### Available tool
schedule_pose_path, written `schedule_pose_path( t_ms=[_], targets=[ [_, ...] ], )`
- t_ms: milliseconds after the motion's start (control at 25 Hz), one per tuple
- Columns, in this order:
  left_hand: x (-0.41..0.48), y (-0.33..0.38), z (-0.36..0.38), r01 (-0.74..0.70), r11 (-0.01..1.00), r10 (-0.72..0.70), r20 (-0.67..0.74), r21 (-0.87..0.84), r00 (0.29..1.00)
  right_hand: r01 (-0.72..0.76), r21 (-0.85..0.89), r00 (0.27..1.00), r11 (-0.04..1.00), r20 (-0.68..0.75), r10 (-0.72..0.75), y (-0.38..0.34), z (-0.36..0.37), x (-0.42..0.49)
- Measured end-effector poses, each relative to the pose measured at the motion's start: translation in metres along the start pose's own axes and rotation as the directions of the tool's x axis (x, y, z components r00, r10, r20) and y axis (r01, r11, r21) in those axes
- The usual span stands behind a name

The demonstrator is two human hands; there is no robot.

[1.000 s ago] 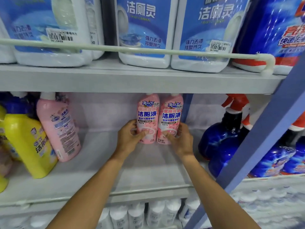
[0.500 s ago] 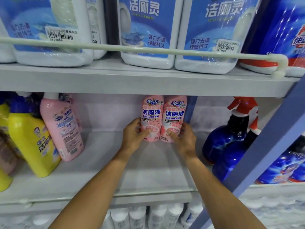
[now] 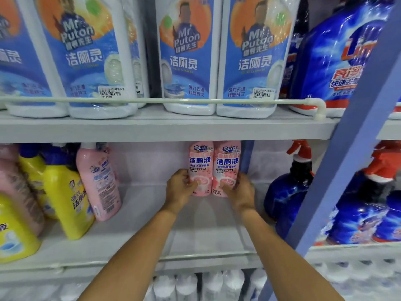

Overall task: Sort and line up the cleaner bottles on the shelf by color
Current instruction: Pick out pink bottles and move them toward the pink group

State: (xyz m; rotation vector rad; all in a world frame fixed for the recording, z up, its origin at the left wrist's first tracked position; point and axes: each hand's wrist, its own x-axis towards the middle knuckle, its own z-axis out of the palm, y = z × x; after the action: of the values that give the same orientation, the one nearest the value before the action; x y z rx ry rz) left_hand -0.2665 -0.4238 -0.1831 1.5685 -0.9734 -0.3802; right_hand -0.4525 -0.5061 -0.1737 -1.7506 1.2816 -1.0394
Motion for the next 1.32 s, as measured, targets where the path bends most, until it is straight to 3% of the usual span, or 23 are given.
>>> schedule_pose_path(
  t_ms=[80, 200, 360, 560, 760, 880, 1080, 1200, 1320],
  targets=[
    [-0.011, 0.006, -0.015, 0.001, 1.000, -0.001, 0.024, 0.027, 1.000, 0.017, -0.070, 0.999, 0.997, 0.036, -0.015, -0.005, -0.001, -0.011],
    [-0.032, 0.010, -0.054, 0.007, 1.000, -0.007, 0.022, 0.023, 1.000, 0.012, -0.031, 1.000, 0.999, 0.027, -0.011, -0.016, 0.002, -0.036],
    [-0.071, 0.010, -0.130, -0.044, 0.999, 0.046, -0.190, 0.013, 0.981, 0.106, 0.006, 0.976, 0.994, 0.190, -0.105, -0.060, 0.041, -0.068],
    [-0.112, 0.030, -0.250, -0.081, 0.997, 0.064, -0.459, -0.018, 0.886, 0.160, 0.317, 0.916, 0.935, 0.305, -0.260, -0.147, 0.127, -0.109],
    [-0.132, 0.059, -0.348, -0.100, 0.995, 0.097, -0.611, 0.029, 0.786, 0.238, 0.351, 0.845, 0.906, 0.384, -0.371, -0.214, 0.177, -0.130],
    [-0.120, 0.073, -0.403, -0.072, 0.995, 0.097, -0.681, 0.064, 0.726, 0.244, 0.357, 0.883, 0.902, 0.302, -0.359, -0.241, 0.202, -0.134],
    [-0.059, 0.077, -0.438, 0.052, 0.996, -0.001, -0.549, 0.078, 0.836, 0.187, 0.242, 0.953, 0.952, 0.189, -0.235, -0.258, 0.224, -0.132],
    [-0.026, 0.082, -0.431, 0.184, 0.980, -0.134, -0.433, 0.075, 0.891, 0.188, 0.155, 0.962, 0.970, 0.170, -0.214, -0.261, 0.226, -0.129],
    [-0.004, 0.077, -0.430, 0.395, 0.849, -0.244, -0.403, 0.351, 0.882, 0.205, 0.085, 0.961, 0.975, 0.172, -0.217, -0.261, 0.224, -0.127]
  ],
)
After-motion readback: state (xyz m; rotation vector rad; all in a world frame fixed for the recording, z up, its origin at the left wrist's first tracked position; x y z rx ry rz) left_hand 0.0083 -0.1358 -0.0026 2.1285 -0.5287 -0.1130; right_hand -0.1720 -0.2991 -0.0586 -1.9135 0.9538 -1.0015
